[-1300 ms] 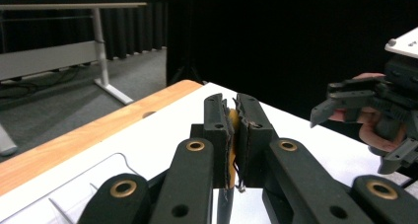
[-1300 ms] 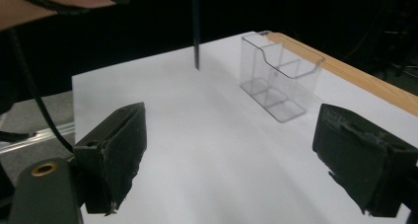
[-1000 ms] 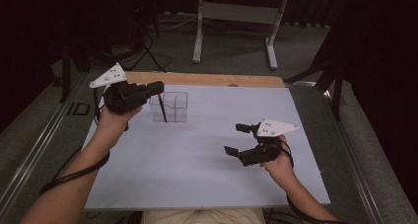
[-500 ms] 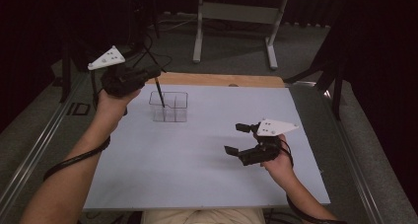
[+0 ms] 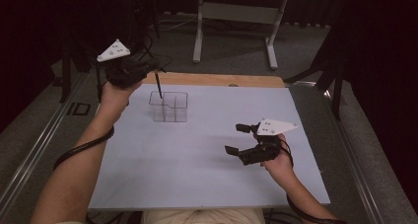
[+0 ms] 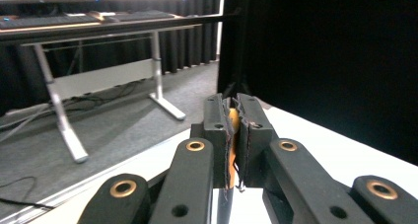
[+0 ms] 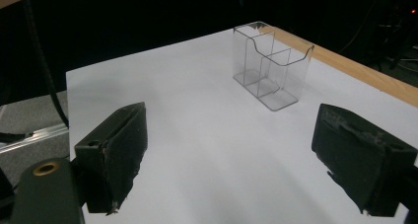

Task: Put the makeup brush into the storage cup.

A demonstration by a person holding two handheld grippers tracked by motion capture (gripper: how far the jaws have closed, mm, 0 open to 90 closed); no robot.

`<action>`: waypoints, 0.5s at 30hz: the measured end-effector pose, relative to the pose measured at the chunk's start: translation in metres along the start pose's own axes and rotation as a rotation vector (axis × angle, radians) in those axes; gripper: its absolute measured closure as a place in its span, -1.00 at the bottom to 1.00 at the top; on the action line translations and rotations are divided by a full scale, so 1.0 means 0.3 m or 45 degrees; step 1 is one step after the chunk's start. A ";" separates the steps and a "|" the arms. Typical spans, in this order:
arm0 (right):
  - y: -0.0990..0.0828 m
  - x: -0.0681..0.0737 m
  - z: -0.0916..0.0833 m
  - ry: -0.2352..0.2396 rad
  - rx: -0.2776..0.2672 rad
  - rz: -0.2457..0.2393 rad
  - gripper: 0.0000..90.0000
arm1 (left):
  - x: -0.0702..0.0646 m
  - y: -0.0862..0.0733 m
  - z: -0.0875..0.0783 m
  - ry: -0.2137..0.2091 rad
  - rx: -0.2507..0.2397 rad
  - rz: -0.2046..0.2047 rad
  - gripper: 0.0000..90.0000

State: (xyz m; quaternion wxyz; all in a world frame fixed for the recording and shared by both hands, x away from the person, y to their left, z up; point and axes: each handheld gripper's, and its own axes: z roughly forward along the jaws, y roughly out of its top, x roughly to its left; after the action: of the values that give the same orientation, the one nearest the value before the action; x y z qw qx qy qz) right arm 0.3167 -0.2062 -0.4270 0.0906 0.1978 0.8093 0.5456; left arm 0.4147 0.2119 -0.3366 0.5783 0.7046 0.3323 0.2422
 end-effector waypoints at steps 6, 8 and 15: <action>-0.003 -0.001 0.001 0.003 0.000 0.002 -0.69 | 0.041 -0.025 0.018 0.079 -0.008 -0.008 0.90; -0.004 -0.001 0.002 0.014 0.009 0.009 -0.68 | 0.052 -0.038 0.024 0.107 0.001 -0.009 0.90; -0.006 -0.004 0.004 0.016 0.011 0.009 -0.68 | 0.084 -0.097 0.054 0.136 0.011 -0.031 0.90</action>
State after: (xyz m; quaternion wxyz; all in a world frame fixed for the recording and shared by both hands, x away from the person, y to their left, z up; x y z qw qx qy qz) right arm 0.3176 -0.2063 -0.4291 0.0828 0.1978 0.8115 0.5436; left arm 0.4377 0.2235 -0.3696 0.5594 0.6892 0.3725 0.2710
